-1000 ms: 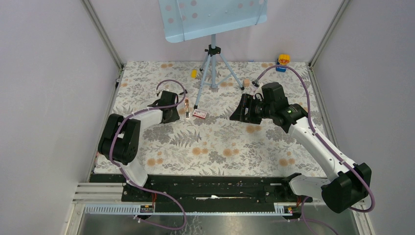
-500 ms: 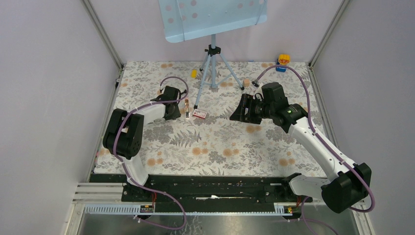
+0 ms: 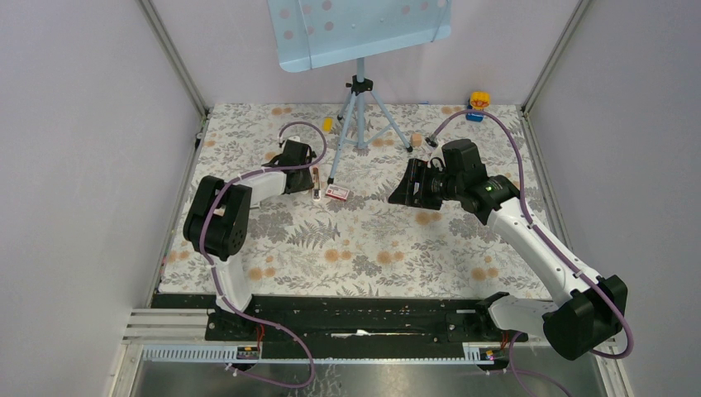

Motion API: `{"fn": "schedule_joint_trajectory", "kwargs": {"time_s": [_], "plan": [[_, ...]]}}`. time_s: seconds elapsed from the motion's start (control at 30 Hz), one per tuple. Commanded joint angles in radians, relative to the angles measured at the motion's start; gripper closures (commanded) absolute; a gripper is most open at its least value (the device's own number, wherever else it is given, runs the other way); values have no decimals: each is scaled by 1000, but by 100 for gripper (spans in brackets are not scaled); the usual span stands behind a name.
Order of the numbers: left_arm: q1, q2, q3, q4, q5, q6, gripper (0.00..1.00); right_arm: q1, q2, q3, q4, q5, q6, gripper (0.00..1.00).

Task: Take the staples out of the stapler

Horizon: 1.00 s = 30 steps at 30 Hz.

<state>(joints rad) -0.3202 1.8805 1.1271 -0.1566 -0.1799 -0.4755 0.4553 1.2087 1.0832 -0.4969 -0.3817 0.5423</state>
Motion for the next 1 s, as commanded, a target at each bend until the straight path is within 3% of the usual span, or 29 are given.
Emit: {"fn": "schedule_joint_trajectory", "kwargs": {"time_s": [0.0, 0.67, 0.77, 0.97], "plan": [[-6, 6, -13, -25, 9, -8, 61, -8, -25, 4, -15, 19, -18, 31], [-6, -94, -135, -51, 18, -5, 70, -8, -17, -3, 2, 5, -10, 31], [-6, -91, -138, -49, 23, -5, 64, -8, -15, -5, 7, 0, -7, 31], [-6, -106, -124, -62, 8, -21, 36, -8, -20, -4, 2, 4, -8, 31]]}}
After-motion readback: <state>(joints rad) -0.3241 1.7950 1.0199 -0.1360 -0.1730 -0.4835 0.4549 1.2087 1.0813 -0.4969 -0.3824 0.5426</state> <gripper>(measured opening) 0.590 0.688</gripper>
